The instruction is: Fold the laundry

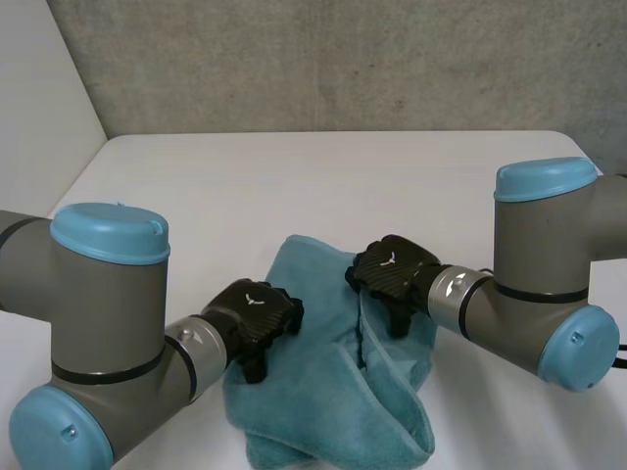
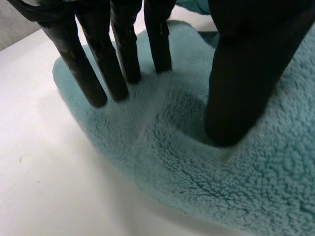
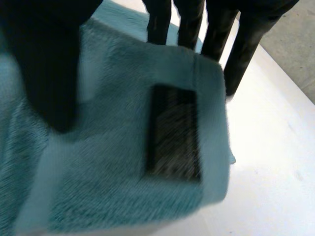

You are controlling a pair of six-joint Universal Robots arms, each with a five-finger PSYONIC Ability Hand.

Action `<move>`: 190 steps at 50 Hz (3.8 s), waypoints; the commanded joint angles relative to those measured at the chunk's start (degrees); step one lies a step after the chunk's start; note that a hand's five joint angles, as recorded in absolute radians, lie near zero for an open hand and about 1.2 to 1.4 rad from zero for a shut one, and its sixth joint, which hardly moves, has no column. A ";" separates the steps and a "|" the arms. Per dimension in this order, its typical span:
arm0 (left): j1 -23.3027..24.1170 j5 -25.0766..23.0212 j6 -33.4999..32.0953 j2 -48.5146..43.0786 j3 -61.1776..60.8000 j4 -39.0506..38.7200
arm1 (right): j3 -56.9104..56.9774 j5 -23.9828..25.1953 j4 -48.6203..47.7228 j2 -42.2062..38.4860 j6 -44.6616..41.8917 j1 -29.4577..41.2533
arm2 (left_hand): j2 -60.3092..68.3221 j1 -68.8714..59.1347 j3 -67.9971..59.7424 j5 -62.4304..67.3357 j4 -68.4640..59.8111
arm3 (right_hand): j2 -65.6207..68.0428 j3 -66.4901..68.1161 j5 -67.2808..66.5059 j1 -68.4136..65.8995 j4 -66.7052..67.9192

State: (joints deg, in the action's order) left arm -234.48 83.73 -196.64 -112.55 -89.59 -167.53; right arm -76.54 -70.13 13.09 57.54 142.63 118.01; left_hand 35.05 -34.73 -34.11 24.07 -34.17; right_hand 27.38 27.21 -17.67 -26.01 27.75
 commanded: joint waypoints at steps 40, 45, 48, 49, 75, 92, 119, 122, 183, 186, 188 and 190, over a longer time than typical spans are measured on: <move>-3.61 12.25 1.18 7.26 -4.45 -35.94 | 6.29 -16.79 -18.37 23.05 18.82 -0.32 | -21.98 21.65 21.04 -21.00 21.09 | 52.62 52.79 -52.33 -53.99 52.25; -4.05 11.19 4.69 1.10 3.28 -35.50 | 8.77 -16.27 -16.62 27.25 19.08 0.29 | -22.82 22.49 21.88 -21.84 21.94 | 52.62 52.79 -52.33 -53.99 52.25; -4.23 6.62 9.17 -2.85 7.50 -35.24 | 8.86 -16.18 -15.38 30.34 19.17 0.56 | -22.82 22.49 21.88 -21.84 21.94 | 52.62 52.79 -52.33 -53.99 52.25; -4.23 2.88 11.17 -4.77 8.89 -34.71 | 8.86 -16.18 -15.38 30.35 19.17 0.56 | -22.49 22.16 21.55 -21.51 21.60 | 52.62 52.79 -52.33 -53.99 52.25; -1.50 -17.94 23.67 -15.69 15.59 -32.33 | 7.28 -16.79 -11.34 35.36 19.00 3.64 | 44.94 -45.27 -45.88 45.92 -45.83 | 52.62 52.79 -52.33 -53.99 52.25; -3.26 -8.59 22.62 -9.63 8.56 -36.12 | 3.94 -17.06 -10.54 30.79 17.85 -5.59 | 44.95 -45.27 -45.89 45.93 -45.83 | 52.62 52.79 -52.33 -53.99 52.25; -6.25 -1.65 4.60 -11.91 26.01 -39.87 | 25.38 -21.36 -16.52 4.42 15.66 -5.59 | 44.95 -45.27 -45.89 45.93 -45.83 | 52.62 52.79 -52.33 -53.99 52.25; -6.51 -1.20 4.43 -9.98 30.16 -48.03 | 30.81 -24.51 -25.09 4.60 18.20 -5.59 | 44.95 -45.27 -45.89 45.93 -45.83 | 52.62 52.79 -52.33 -53.99 52.25; 3.80 9.97 10.23 5.67 -5.87 -23.02 | -15.49 -18.99 -24.69 19.81 15.31 -16.66 | -22.15 21.82 21.21 -21.17 21.26 | 52.62 52.79 -52.33 -53.99 52.25; -1.66 9.44 8.22 6.11 -3.85 -22.67 | -15.40 -18.99 -24.69 18.75 15.30 -17.02 | -21.81 21.49 20.87 -20.84 20.93 | 52.62 52.79 -52.33 -53.99 52.25; -4.14 8.73 6.80 6.11 -3.04 -22.58 | -15.40 -18.99 -24.69 18.49 15.30 -17.11 | -21.47 21.15 20.53 -20.50 20.59 | 52.62 52.79 -52.33 -53.99 52.25; -6.16 7.85 5.48 6.11 -2.69 -22.32 | -15.40 -19.08 -24.78 18.22 15.30 -17.19 | -21.31 20.98 20.37 -20.33 20.42 | 52.62 52.79 -52.33 -53.99 52.25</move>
State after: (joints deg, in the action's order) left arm -232.23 93.52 -187.28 -106.72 -94.89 -190.41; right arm -91.99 -89.15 -11.61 77.14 157.97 101.24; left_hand 12.70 -13.06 -12.97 2.78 -12.67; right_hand 67.82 68.11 -56.36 -56.57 68.35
